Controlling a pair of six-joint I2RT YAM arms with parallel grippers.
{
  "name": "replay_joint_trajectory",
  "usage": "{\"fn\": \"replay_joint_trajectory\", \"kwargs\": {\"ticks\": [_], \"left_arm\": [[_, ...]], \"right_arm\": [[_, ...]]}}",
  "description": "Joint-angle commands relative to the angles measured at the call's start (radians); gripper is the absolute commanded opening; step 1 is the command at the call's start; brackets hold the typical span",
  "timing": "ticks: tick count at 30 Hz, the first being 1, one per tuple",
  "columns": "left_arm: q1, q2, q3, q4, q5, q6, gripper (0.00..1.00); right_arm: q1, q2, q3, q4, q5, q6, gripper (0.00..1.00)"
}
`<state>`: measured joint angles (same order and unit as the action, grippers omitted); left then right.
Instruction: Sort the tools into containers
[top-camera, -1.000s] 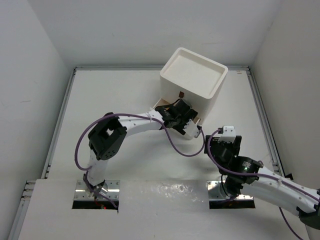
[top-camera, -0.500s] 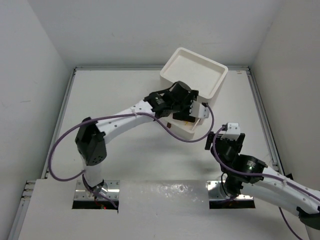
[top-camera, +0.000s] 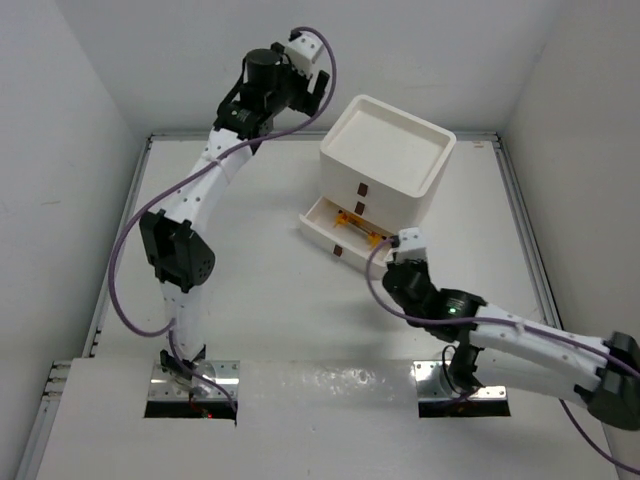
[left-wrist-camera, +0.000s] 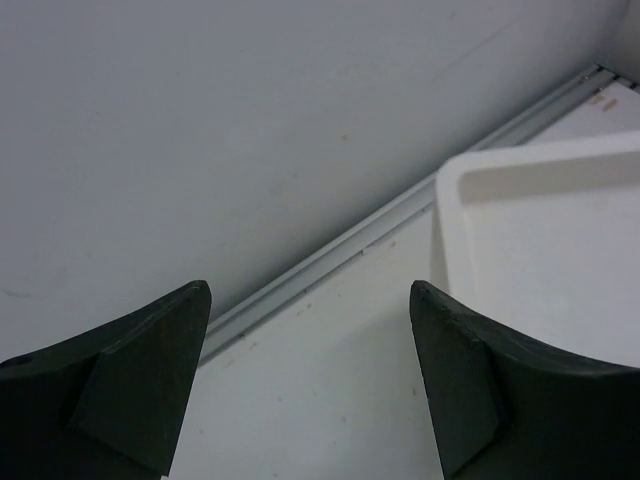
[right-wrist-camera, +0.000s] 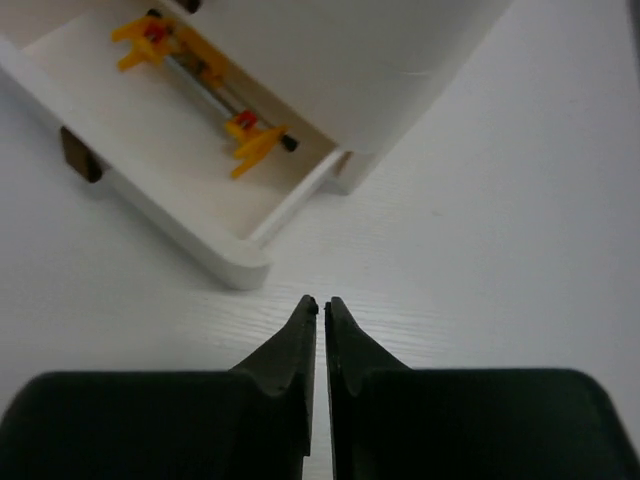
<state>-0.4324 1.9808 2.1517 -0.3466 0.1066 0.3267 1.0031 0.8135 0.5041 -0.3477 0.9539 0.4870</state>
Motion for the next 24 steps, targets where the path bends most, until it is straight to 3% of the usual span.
{"fn": "replay_joint_trajectory", "kwargs": {"ticks": [1, 4, 7, 16, 21, 24], "left_arm": [[-0.019, 0.113, 0.118, 0.084, 0.028, -0.101, 0.78], [-0.02, 0.157, 0.122, 0.095, 0.079, -0.043, 0.8], [-0.02, 0.167, 0.085, 0.11, 0.108, -0.011, 0.81], [-0.002, 0.254, 0.073, 0.127, 0.062, -0.035, 0.81], [0.02, 0.3, 0.056, 0.164, 0.041, -0.069, 0.72], [0.018, 0.322, 0.059, 0.163, 0.06, -0.08, 0.59]], "right_arm": [[0.002, 0.186, 0.014, 0.325, -0.135, -0.035, 0.04], [0.002, 0.317, -0.051, 0.563, -0.182, 0.024, 0.0], [0.002, 0.454, -0.049, 0.685, -0.184, 0.071, 0.0], [-0.046, 0.826, 0.135, 0.791, -0.303, 0.119, 0.0], [-0.103, 0.932, 0.142, 0.907, -0.305, 0.075, 0.0], [-0.116, 1.009, 0.261, 0.795, -0.25, -0.029, 0.0]]}}
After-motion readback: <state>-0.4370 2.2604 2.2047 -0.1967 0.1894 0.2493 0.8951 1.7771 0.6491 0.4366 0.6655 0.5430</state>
